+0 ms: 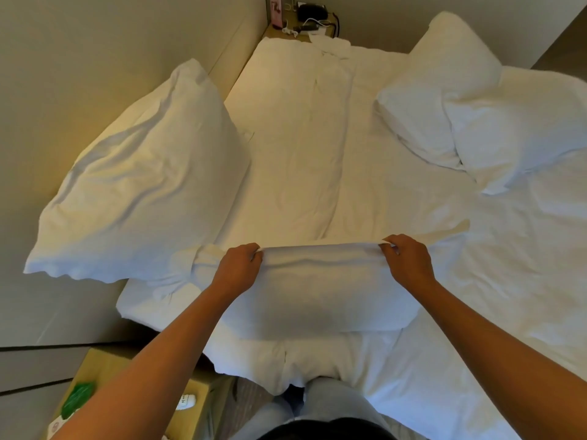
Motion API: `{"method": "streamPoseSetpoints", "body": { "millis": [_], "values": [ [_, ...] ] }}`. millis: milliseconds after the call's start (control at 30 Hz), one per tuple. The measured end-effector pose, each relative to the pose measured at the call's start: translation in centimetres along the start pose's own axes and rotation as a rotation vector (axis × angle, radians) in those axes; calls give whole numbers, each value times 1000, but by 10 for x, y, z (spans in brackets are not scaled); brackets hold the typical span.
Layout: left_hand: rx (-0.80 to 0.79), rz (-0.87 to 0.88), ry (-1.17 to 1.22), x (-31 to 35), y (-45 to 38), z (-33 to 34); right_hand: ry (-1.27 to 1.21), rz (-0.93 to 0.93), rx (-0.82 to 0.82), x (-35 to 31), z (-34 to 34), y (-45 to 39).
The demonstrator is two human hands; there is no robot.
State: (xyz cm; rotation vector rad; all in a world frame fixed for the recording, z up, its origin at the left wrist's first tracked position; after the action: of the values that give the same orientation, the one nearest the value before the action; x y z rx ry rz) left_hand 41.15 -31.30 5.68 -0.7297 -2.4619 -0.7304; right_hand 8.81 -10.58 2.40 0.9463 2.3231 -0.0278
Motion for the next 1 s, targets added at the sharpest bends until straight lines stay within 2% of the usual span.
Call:
{"method": "streamPoseSetpoints", "body": {
  "millis": [533,700,1000],
  "values": [
    [66,-136,-41,22,-18,5,11,-167,-99,11,2,-63],
    [91,-151,-74,23,-23,2,4,-177,-144,2,-3,-72],
    [235,-186,-58,21,-31,-26,28,-254,-142,-43,-22,-105]
  ]
}}
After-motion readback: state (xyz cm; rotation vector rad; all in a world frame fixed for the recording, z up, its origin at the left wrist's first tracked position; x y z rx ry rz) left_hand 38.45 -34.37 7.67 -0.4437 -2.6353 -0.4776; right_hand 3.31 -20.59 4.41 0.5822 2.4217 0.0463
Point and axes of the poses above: each hand's wrist, its own y-axis away from the middle knuckle, its own z-axis out of the palm, x = y × z, the point moved 2 cm from there along -y, towards the middle knuckle, and after that the axes turned 7 degrees about -x, right-handed, at the moved point
